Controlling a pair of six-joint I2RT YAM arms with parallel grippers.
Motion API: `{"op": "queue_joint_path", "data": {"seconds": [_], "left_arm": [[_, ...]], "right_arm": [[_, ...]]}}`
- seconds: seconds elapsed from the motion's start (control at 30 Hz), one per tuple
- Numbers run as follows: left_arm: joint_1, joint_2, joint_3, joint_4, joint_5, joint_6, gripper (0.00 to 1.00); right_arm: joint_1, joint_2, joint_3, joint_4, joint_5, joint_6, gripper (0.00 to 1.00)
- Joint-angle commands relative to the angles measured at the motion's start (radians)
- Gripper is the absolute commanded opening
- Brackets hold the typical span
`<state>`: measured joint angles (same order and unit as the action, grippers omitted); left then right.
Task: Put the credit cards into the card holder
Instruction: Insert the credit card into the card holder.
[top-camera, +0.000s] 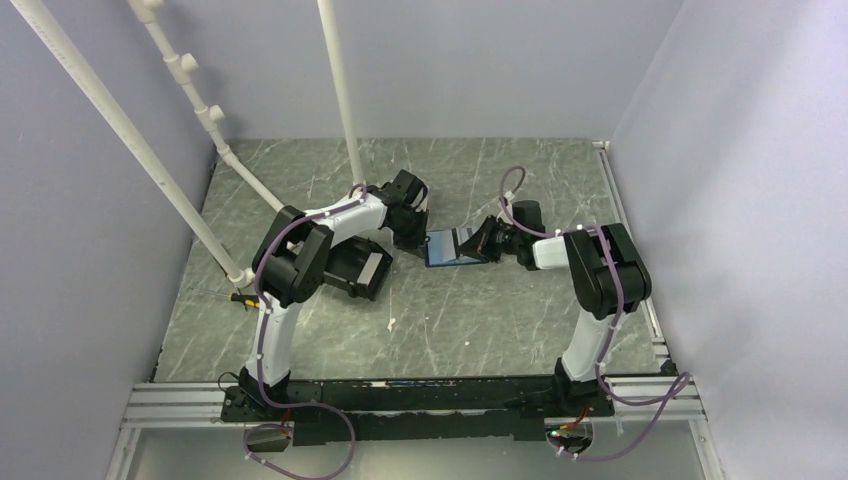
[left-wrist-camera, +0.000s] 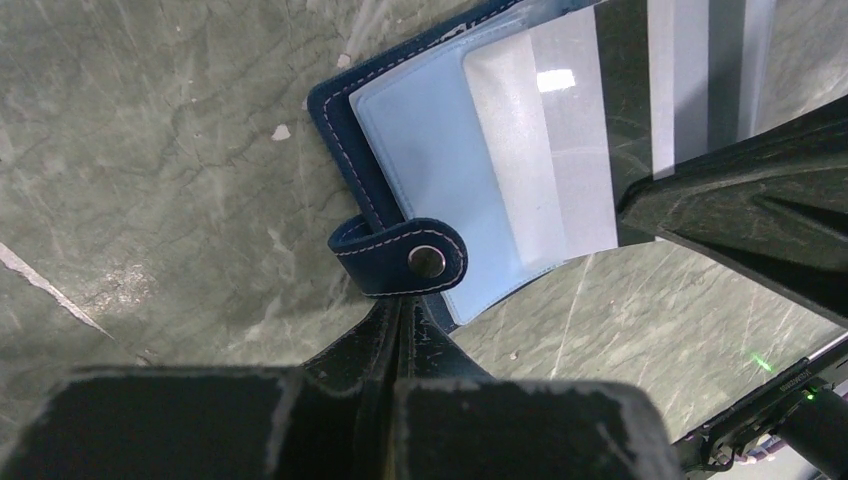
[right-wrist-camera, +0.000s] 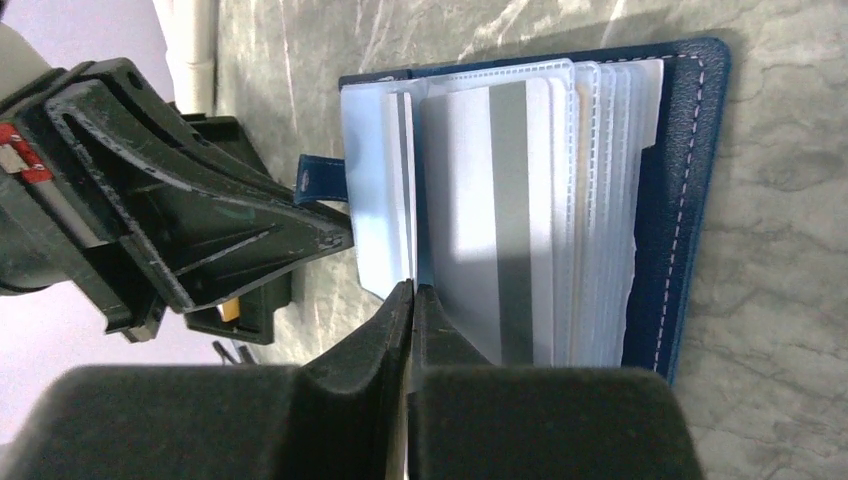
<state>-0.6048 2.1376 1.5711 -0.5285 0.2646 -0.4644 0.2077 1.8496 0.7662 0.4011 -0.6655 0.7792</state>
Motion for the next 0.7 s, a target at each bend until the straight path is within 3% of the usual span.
{"op": "queue_joint_path", "data": {"seconds": [0.0,0.13,0.27,0.53,0.67], "left_arm": [[-0.009,-0.003,0.048,-0.027,0.013,0.019,0.05],[-0.007,-0.03,0.063,-0.067,-0.005,0.054,0.16],[-0.007,-0.051,0.079,-0.078,-0.007,0.083,0.29],[-0.006,0.007,0.155,-0.09,-0.004,0.079,0.3],[-0.005,0.038,0.159,-0.084,-0.011,0.071,0.23]], "right_arm": [[0.033,-0.02,0.037,-0.127,0.069,-0.11,0.06],[0.035,-0.076,0.104,-0.358,0.175,-0.275,0.2],[0.039,-0.149,0.15,-0.48,0.232,-0.348,0.3],[0.063,-0.119,0.272,-0.59,0.278,-0.416,0.39],[0.066,-0.058,0.312,-0.572,0.244,-0.435,0.39]]}}
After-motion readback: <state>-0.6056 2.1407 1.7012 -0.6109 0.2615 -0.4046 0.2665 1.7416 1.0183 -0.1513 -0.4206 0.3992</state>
